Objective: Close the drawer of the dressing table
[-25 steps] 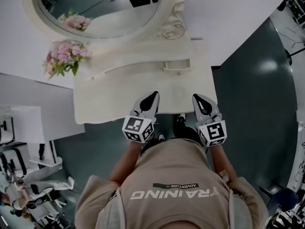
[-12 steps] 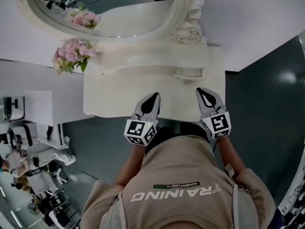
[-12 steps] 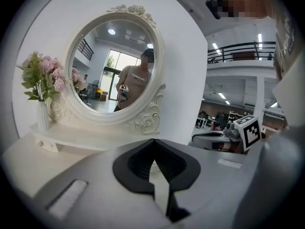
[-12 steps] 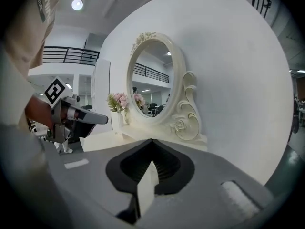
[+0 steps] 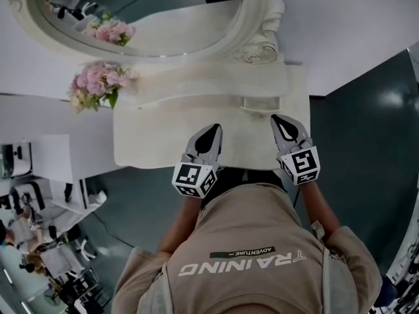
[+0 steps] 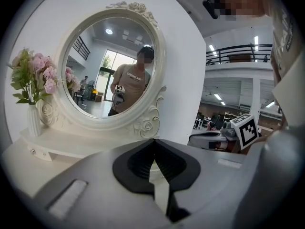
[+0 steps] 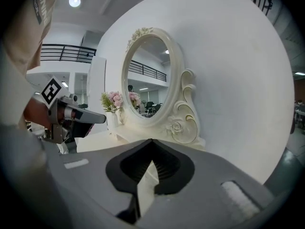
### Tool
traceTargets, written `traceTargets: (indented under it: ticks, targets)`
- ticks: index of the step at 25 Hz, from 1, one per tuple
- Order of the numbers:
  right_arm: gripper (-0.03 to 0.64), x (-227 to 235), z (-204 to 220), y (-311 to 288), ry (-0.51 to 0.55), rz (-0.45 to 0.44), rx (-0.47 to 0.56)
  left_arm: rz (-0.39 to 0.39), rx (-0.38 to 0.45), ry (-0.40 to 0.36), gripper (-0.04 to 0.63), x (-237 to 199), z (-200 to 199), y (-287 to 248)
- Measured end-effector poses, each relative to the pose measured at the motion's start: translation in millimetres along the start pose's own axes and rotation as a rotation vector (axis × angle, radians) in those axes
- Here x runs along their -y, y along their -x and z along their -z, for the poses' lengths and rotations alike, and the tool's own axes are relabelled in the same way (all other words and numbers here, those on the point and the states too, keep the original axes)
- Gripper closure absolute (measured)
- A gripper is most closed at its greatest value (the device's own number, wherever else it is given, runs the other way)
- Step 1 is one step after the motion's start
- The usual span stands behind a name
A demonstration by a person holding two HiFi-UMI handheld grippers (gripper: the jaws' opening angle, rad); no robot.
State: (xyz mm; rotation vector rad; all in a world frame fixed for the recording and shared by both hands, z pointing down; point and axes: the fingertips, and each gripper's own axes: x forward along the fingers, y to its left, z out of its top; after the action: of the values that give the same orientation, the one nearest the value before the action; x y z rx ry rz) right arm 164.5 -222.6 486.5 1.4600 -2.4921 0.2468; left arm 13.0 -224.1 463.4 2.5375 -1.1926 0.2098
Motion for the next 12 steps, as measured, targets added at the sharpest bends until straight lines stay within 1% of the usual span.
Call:
traceTargets:
  ticks: [3,6,9,12]
  targets:
    - [0.614,3.7,-8.1,2.1,-0.050,0.057,0.000,0.048,0.025,-0.008,0.580,-2.1,-7.2,-8.0]
    - [0.614,-1.5,-11.5,4.5,-0.113,0.086,-0.012,0.086,0.039,-0.015,0.580,-4.7,-12.4,-12.5]
    - [0.614,-5.8,-15.7,2.5,-0.106,0.121,-0.023,0.119,0.025,0.009,0.580,-13.1,-6.6,-18.2]
    - [0.614,-0.9,-15.9,4.4,-0.102,0.181,-0.036,0.182,-0.006,0.049,0.580,-14.0,3.0,-26.1]
